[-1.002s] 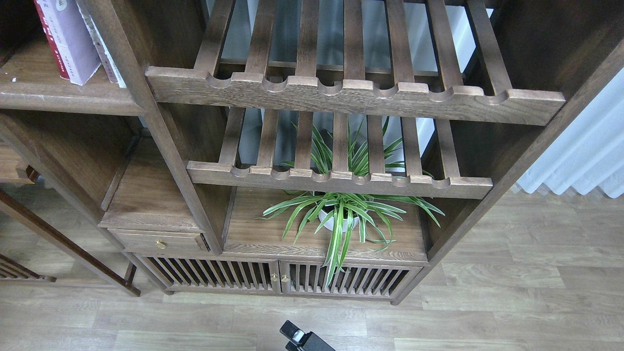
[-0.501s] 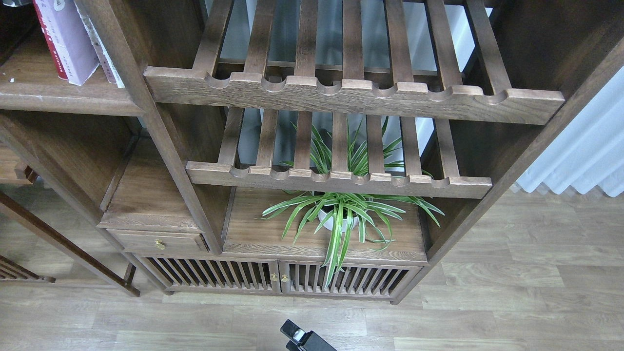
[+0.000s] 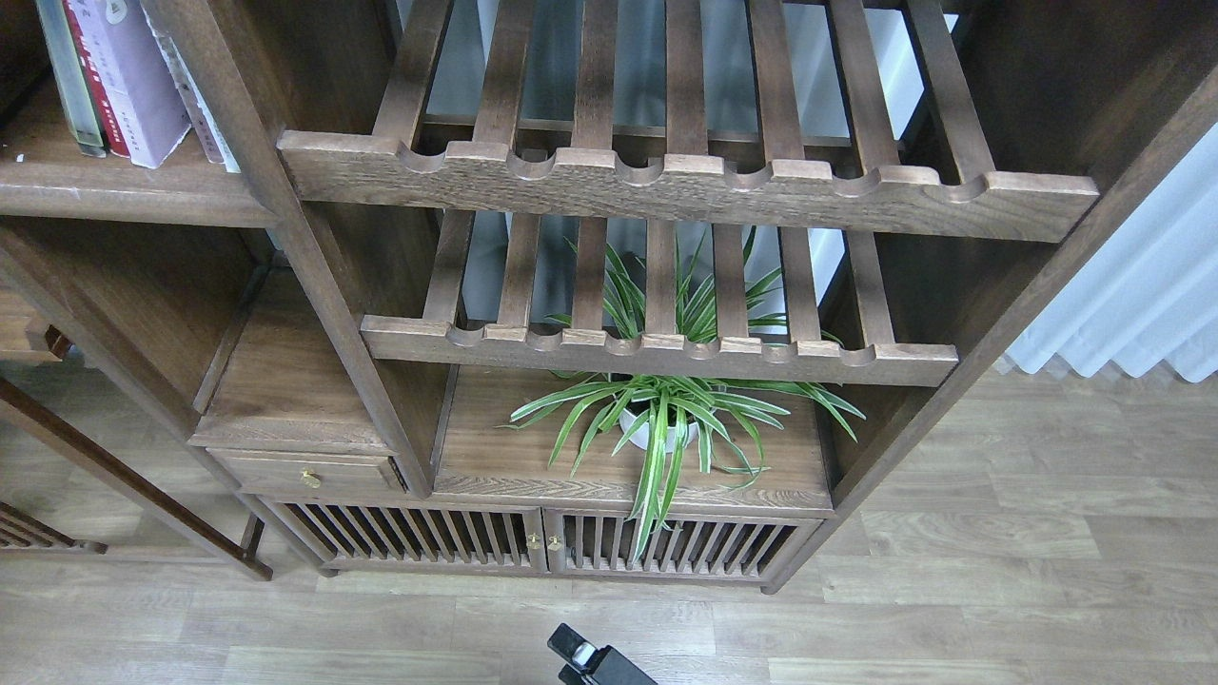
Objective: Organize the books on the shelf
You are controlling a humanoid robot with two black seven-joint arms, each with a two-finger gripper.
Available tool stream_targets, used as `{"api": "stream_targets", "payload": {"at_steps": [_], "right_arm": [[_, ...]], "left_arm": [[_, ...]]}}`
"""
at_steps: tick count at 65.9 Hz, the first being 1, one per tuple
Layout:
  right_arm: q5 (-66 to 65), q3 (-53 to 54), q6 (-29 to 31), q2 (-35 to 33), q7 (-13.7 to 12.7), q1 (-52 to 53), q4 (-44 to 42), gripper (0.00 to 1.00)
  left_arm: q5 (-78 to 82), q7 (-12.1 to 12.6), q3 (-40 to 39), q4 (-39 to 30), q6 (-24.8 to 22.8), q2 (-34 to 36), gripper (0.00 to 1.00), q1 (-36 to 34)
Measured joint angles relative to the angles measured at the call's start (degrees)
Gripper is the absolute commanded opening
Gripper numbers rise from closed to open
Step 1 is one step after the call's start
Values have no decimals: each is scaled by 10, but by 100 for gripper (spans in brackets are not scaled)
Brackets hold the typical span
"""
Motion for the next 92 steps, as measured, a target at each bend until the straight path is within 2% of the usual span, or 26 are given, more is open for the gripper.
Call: {"api": "stream_targets", "payload": {"at_steps": [11,19,35,36,48,64,75,81,92], "right_arm": [[0,0,0,0,0,0,0,99],[0,0,0,0,0,0,0,99],[2,15,0,0,2,1,0,99],[3,17,0,0,2,1,0,99],[7,18,0,0,2,3,0,99],[7,18,0,0,2,6,0,99],[8,27,0,0,3,8,0,99],[8,36,0,0,3,15,0,99],[8,50,0,0,2,24,0,99]], "left_arm": [[-19,0,-40,-11,0,2,49,20],[-45,-1,-70,-40,0,3,49,65],[-102,-1,-127,-122,0,3,50,196],[-112,-1,-136,-144,0,3,51,227],[-123,-3,-166,-212,0,0,54,332],[-149,-6,-189,-254,0,-8,56,433],[-163,-6,-188,-273,0,-40,60,500],[-164,-6,-182,-275,0,-73,64,529],[-164,-2,-156,-276,0,-140,67,581]]}}
